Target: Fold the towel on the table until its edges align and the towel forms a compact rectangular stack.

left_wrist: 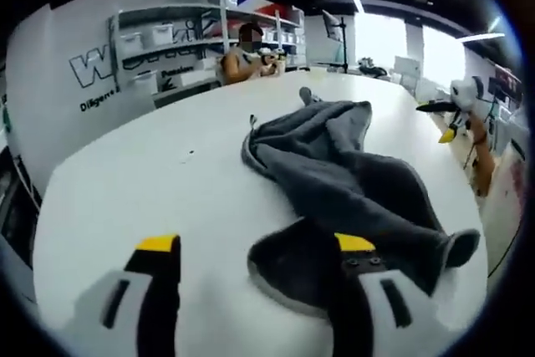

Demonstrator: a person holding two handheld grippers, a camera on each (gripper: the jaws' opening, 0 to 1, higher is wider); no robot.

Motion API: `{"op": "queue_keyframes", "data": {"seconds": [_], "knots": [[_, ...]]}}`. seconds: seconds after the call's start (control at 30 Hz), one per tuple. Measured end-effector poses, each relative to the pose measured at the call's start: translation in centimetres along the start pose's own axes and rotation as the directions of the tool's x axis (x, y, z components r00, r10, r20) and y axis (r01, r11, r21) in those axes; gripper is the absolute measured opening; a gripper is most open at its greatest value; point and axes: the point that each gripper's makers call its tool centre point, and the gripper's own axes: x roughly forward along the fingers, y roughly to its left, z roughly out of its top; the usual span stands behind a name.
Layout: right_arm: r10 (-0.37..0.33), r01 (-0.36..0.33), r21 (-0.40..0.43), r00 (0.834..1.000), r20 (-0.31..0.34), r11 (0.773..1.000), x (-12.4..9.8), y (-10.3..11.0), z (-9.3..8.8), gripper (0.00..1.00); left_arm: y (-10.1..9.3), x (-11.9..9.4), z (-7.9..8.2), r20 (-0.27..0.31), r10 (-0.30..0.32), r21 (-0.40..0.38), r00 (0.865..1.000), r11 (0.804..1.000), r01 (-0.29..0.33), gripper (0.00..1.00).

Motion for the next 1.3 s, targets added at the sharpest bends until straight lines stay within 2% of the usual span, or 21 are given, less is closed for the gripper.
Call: {"op": "queue_keyframes", "data": {"seconds": [0.3, 0.43, 0.5, 0.63, 0.67, 0.93, 1.0, 1.07, 1.13, 1.3], "knots": [[-0.013, 0.013, 0.011, 1.0, -0.004, 1.0, -0.3, -0.5, -0.3, 0.88, 0.4, 1.6, -0.5, -0.021, -0.029, 0.017, 0.999, 0.999, 0.029, 0.71], [-0.013, 0.013, 0.014, 1.0, -0.01, 1.0, -0.3, -0.5, -0.5, 0.88, -0.1, 2.0, -0.5, -0.029, -0.046, 0.02, 0.999, 0.999, 0.047, 0.69], [-0.013, 0.013, 0.016, 1.0, -0.011, 1.0, -0.3, -0.5, -0.6, 0.88, -0.4, 2.2, -0.6, -0.034, -0.063, 0.019, 0.997, 0.998, 0.064, 0.64], [-0.01, 0.01, 0.02, 1.0, -0.006, 1.0, -0.4, -0.5, -0.5, 0.88, -1.6, 2.5, -1.0, -0.06, -0.124, 0.017, 0.99, 0.992, 0.126, 0.43], [-0.009, 0.009, 0.021, 1.0, -0.005, 1.0, -0.4, -0.5, -0.5, 0.88, -1.9, 2.6, -1.1, -0.066, -0.14, 0.018, 0.988, 0.99, 0.141, 0.4], [-0.012, 0.012, 0.018, 1.0, -0.006, 1.0, -0.4, -0.6, -0.7, 0.88, -2.1, 2.5, -1.5, -0.091, -0.143, 0.012, 0.985, 0.989, 0.145, 0.31], [-0.012, 0.012, 0.019, 1.0, -0.007, 1.0, -0.4, -0.6, -0.8, 0.88, -1.6, 2.5, -1.9, -0.1, -0.129, -0.022, 0.987, 0.992, 0.128, 0.19], [-0.012, 0.012, 0.02, 1.0, -0.008, 1.0, -0.4, -0.6, -0.9, 0.88, -1.2, 2.4, -2.2, -0.11, -0.116, -0.056, 0.987, 0.992, 0.11, 0.17], [-0.011, 0.011, 0.022, 1.0, -0.006, 1.0, -0.4, -0.6, -0.9, 0.88, -1.6, 2.4, -2.3, -0.105, -0.142, -0.104, 0.984, 0.986, 0.132, 0.14], [-0.02, 0.02, 0.028, 1.0, -0.004, 0.999, -0.6, -0.9, -1.0, 0.88, -1.4, 2.1, -1.9, -0.103, -0.119, -0.068, 0.987, 0.991, 0.112, 0.1]]}}
